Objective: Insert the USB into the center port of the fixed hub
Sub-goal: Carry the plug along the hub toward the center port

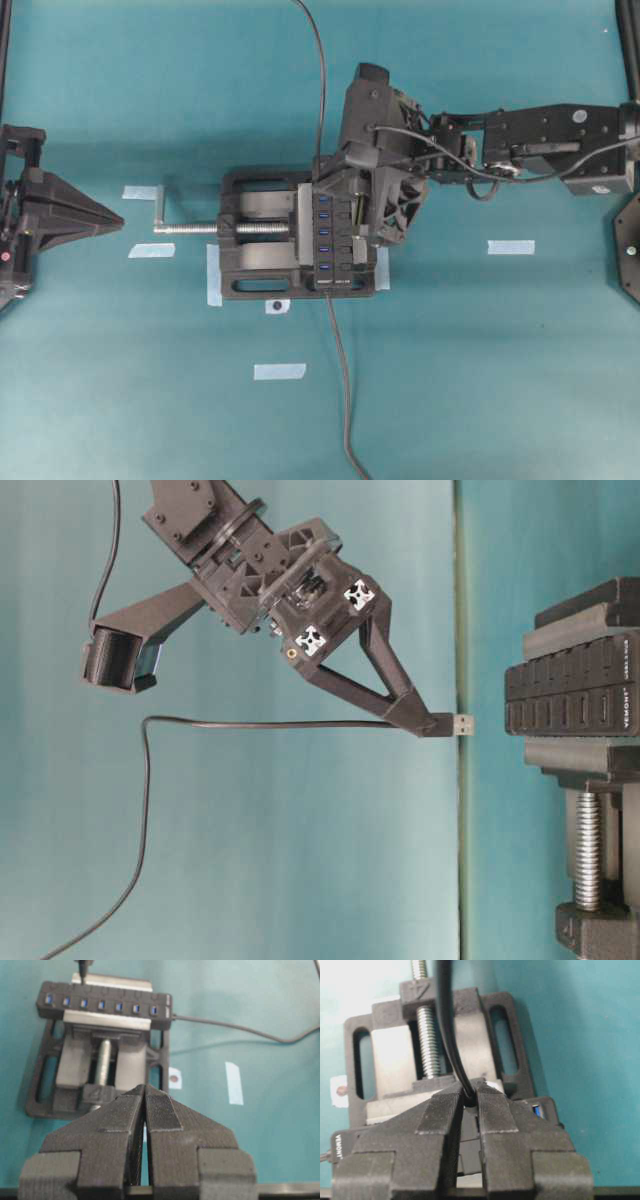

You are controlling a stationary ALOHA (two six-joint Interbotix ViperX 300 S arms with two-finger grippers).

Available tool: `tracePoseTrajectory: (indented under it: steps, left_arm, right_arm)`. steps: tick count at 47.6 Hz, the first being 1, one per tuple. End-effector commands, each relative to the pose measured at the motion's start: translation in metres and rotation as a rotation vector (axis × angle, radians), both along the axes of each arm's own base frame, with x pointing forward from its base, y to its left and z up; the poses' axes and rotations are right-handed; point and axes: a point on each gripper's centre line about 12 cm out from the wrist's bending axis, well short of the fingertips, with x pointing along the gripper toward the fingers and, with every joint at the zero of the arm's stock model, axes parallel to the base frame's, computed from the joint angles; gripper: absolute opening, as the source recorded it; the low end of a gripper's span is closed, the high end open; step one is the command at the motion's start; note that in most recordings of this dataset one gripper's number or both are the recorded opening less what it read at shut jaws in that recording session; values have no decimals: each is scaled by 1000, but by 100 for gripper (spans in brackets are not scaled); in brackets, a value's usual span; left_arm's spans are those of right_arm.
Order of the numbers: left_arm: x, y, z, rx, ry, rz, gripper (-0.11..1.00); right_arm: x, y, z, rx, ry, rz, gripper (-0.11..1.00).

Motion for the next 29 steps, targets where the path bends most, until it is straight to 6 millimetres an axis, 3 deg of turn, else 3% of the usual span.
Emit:
tracePoseTrajectory:
  steps: [1, 29]
  left_arm:
    - [2, 0, 4, 0, -12, 0, 2]
    - [2, 0, 3, 0, -11, 0, 2]
  right_arm:
    - [-1, 3, 12, 5, -33, -2, 9]
    - [-1, 6, -1, 8, -6, 7, 9]
